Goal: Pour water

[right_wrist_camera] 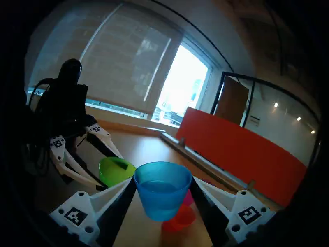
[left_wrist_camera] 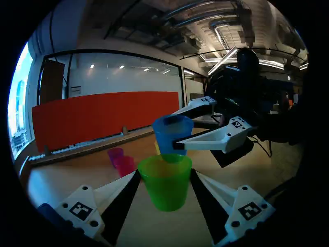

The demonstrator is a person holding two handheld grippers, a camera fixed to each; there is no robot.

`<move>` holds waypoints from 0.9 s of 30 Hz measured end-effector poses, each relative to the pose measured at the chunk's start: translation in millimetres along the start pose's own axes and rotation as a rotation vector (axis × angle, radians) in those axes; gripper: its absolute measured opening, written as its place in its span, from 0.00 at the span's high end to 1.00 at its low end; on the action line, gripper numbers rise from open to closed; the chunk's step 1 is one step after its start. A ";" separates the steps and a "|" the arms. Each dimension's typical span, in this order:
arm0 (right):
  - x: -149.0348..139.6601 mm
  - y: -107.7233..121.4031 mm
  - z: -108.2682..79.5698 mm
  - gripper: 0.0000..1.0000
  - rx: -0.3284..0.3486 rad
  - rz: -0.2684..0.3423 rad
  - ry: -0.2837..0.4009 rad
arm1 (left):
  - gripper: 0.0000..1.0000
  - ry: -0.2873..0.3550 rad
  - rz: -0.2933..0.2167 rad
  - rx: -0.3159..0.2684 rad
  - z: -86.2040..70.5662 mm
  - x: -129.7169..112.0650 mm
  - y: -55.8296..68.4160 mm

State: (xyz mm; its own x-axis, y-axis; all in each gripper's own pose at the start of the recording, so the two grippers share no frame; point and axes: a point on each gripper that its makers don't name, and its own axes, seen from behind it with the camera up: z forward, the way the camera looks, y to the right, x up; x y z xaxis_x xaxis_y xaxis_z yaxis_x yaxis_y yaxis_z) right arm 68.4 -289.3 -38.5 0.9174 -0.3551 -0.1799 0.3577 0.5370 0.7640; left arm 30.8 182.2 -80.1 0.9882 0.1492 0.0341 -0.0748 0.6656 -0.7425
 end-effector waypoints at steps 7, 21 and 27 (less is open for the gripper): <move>6.9 3.7 4.2 0.08 0.003 -0.069 0.004 | 0.13 -0.006 0.002 -0.009 1.4 -3.0 1.5; 16.2 7.3 8.9 0.08 0.014 -0.207 0.005 | 0.13 -0.009 0.002 -0.021 3.3 -4.2 4.1; 19.3 7.1 10.4 0.08 0.023 -0.255 0.005 | 0.13 -0.009 0.006 -0.026 4.2 -3.6 3.9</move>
State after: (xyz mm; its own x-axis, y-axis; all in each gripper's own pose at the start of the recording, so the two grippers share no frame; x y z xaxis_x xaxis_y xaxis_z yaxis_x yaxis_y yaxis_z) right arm 86.8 -300.3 -30.1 0.7990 -0.4732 -0.3711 0.5733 0.4130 0.7077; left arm 26.4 187.3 -80.2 0.9864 0.1602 0.0358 -0.0772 0.6452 -0.7601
